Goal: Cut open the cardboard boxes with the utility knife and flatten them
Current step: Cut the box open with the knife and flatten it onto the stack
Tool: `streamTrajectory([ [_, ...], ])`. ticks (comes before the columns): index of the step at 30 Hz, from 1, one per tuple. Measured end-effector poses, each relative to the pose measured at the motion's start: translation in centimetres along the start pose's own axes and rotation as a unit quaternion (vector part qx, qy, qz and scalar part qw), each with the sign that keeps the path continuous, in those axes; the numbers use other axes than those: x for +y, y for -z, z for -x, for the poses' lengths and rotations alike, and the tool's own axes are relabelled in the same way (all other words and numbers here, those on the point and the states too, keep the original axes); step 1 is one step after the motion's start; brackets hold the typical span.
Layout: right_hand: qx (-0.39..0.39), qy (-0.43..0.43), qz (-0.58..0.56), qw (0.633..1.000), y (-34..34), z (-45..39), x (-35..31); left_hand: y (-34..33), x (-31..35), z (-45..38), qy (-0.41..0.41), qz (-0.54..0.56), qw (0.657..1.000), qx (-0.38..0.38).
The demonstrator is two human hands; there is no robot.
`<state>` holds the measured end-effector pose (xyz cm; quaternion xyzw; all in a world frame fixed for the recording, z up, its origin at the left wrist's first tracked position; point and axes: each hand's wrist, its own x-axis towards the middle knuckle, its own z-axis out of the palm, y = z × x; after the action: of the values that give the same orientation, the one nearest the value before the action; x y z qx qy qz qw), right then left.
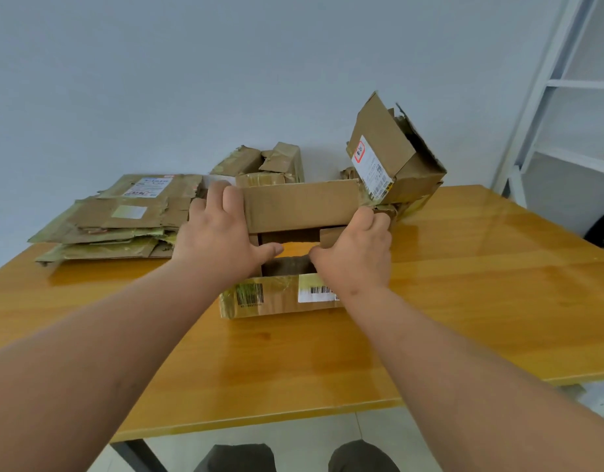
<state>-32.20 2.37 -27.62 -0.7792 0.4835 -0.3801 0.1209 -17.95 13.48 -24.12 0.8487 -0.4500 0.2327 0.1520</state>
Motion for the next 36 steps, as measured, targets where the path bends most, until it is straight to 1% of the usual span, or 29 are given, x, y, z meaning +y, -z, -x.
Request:
streamTrajectory([
  [5, -0.07, 0.017, -0.053, 0.996, 1.4, -0.5, 1.1, -0.8, 0.0, -0.3, -0.003, 0.02, 1.0, -0.023],
  [8, -0.107, 0.005, -0.115, 0.987, 2.4, -1.2, 2.1, -0.5, -0.4, -0.7, -0.009, 0.058, 0.996, -0.068],
  [11, -0.121, -0.058, -0.229, 0.964, 3.0, -1.8, 3.2, 0.6, -1.4, -1.1, -0.004, 0.129, 0.981, -0.144],
  [13, -0.133, -0.096, -0.291, 0.943, 3.2, -2.0, 3.9, 1.5, -2.2, -1.2, -0.012, 0.185, 0.967, -0.176],
  [17, -0.144, -0.169, -0.361, 0.906, 3.2, -2.0, 4.8, 2.6, -4.0, -0.9, 0.0, 0.293, 0.931, -0.22],
  [19, -0.153, -0.183, -0.377, 0.895, 3.4, -1.8, 4.9, 2.8, -4.4, -0.6, -0.001, 0.319, 0.92, -0.227],
  [21, -0.165, -0.183, -0.378, 0.893, 3.6, -1.4, 4.7, 3.0, -4.6, -0.4, -0.013, 0.303, 0.928, -0.218],
  [24, -0.162, -0.159, -0.358, 0.906, 4.3, -0.9, 4.2, 3.5, -4.6, -0.1, -0.038, 0.248, 0.948, -0.198],
  [26, -0.138, -0.139, -0.365, 0.91, 4.8, -0.8, 3.7, 3.7, -4.7, -0.1, -0.068, 0.165, 0.971, -0.161],
  [28, -0.099, -0.117, -0.366, 0.918, 4.9, -0.7, 2.9, 3.8, -4.8, -0.3, -0.106, 0.055, 0.988, -0.102],
  [30, -0.057, -0.089, -0.352, 0.93, 4.6, -0.2, 2.0, 3.9, -5.1, -0.7, -0.125, -0.024, 0.991, -0.043],
  [32, -0.022, -0.054, -0.349, 0.935, 4.1, 0.5, 1.2, 4.2, -4.9, -1.0, -0.14, -0.062, 0.988, -0.015],
  [34, -0.013, -0.039, -0.358, 0.933, 3.7, 1.0, 0.6, 4.2, -4.7, -1.1, -0.167, -0.058, 0.984, 0.01],
  [36, -0.026, -0.024, -0.351, 0.936, 3.5, 1.4, 0.6, 4.3, -5.1, -1.1, -0.193, -0.04, 0.979, 0.048],
])
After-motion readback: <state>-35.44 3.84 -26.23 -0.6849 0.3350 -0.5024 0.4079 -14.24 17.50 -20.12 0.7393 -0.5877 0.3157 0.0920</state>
